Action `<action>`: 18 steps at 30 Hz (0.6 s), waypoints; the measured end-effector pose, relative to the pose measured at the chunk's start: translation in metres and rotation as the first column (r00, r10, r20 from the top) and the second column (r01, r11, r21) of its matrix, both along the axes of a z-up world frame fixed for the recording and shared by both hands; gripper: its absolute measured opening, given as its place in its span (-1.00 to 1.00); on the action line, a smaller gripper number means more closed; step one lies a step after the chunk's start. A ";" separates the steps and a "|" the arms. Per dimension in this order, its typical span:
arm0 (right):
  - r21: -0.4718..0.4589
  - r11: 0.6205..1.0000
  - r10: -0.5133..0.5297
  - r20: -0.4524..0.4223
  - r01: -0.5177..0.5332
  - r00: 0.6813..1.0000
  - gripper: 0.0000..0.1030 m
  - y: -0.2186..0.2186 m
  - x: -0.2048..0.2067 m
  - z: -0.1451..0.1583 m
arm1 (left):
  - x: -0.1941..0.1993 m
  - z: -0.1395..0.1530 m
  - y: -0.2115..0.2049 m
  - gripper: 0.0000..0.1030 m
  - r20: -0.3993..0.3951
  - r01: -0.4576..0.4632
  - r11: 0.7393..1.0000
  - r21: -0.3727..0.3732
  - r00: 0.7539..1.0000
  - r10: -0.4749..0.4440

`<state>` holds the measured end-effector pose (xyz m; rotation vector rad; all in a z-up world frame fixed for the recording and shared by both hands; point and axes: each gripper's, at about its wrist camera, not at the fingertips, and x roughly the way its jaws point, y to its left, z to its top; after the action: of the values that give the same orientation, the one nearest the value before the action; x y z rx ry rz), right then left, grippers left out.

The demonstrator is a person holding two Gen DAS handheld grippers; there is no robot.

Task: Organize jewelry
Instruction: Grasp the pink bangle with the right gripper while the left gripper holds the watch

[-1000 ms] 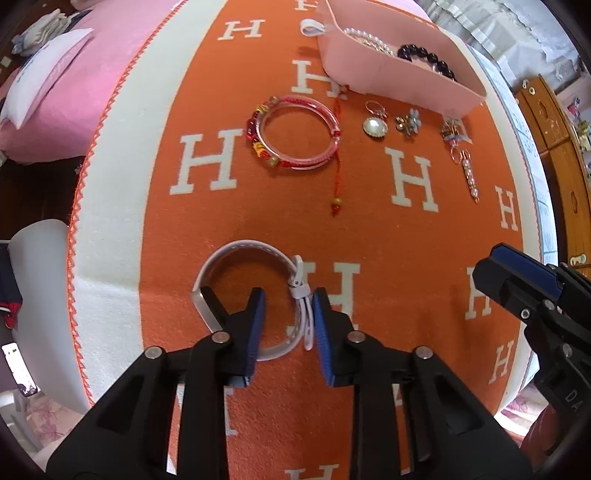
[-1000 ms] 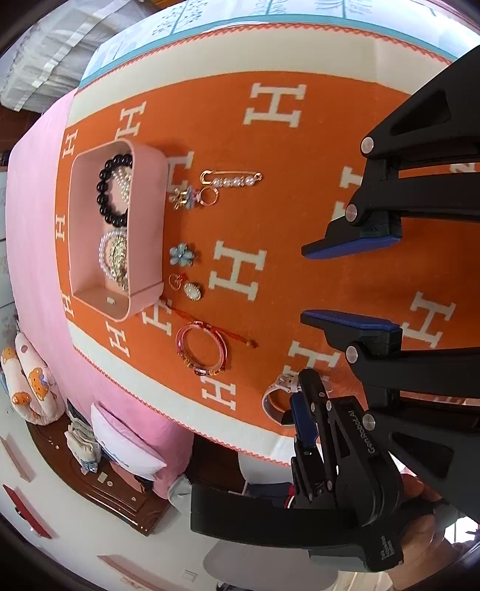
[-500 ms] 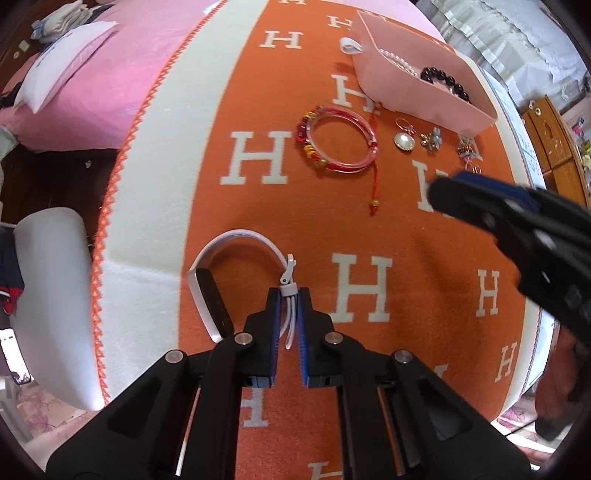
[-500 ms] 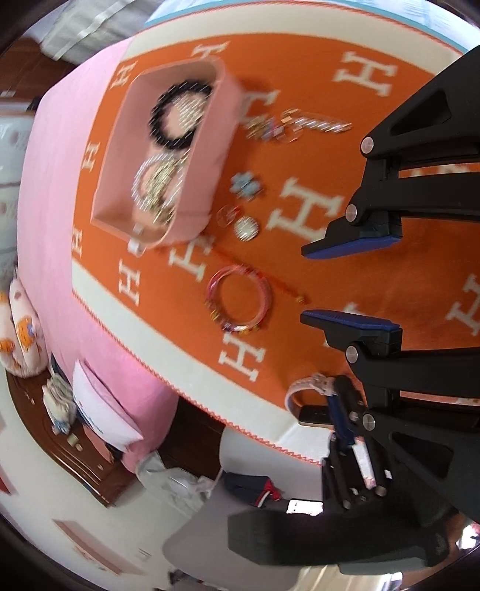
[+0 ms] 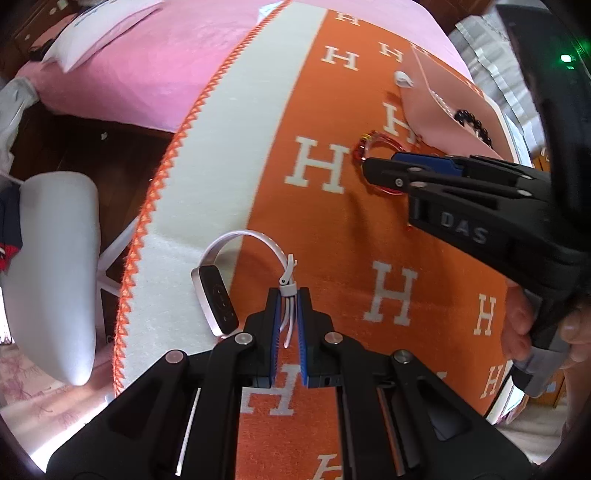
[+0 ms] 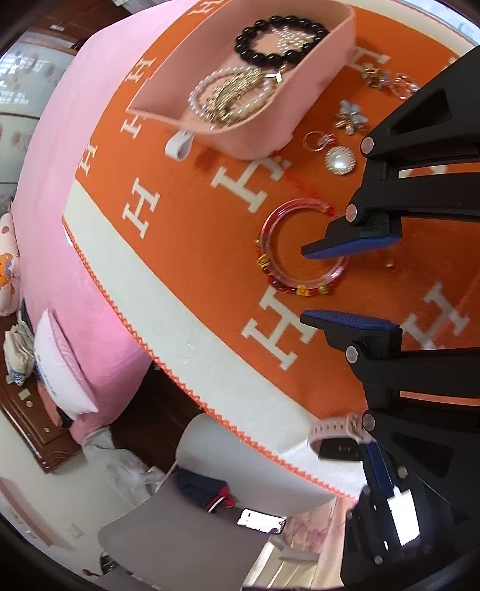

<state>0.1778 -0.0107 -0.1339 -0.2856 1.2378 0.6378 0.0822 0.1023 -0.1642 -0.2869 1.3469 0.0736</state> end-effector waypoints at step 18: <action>-0.105 0.993 0.060 0.070 -0.052 0.996 -0.80 0.015 -0.003 -0.010 | 0.006 0.010 0.005 -0.88 0.011 -0.005 1.000 -0.001 1.000 0.005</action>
<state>0.1745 0.0039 -0.1441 -0.4275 1.1978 0.6074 0.0885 0.1069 -0.1539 -0.2907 1.3354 0.0752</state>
